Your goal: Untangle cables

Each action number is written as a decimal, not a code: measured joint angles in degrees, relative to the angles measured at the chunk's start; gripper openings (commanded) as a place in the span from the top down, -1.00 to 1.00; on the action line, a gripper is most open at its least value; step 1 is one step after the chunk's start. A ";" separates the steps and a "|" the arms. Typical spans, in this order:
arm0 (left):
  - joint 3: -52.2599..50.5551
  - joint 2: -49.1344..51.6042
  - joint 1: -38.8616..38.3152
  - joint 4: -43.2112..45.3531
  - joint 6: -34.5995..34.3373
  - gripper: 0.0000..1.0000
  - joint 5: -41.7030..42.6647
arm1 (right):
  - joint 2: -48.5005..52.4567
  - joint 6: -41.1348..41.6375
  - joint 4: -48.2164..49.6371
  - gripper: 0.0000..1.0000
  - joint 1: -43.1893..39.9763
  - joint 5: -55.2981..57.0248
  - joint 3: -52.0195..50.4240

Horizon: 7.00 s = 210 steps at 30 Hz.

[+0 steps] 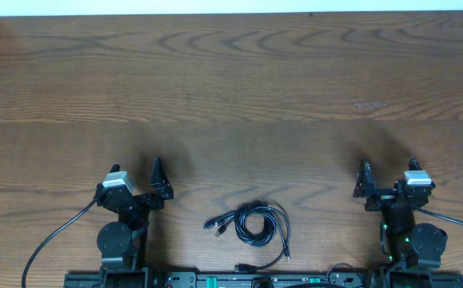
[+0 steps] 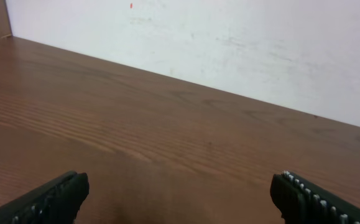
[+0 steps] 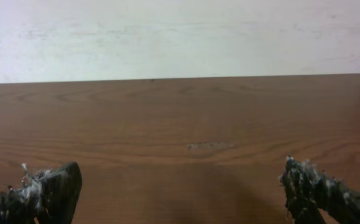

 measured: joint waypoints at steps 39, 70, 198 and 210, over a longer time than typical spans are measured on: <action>20.76 12.50 0.00 -21.66 3.72 -0.96 3.85 | 0.02 0.00 0.00 -0.99 0.04 0.00 0.00; 46.69 47.41 -7.74 -46.05 26.93 -0.96 24.33 | 0.02 0.00 -0.02 -0.99 0.04 0.00 0.00; 45.16 93.37 -43.12 -17.51 29.68 -0.96 -1.51 | 0.02 0.00 0.00 -0.99 0.04 0.00 0.00; 45.16 93.55 -43.10 -13.05 26.75 -0.93 -8.09 | 0.02 -0.02 -0.02 -0.99 0.04 0.00 0.00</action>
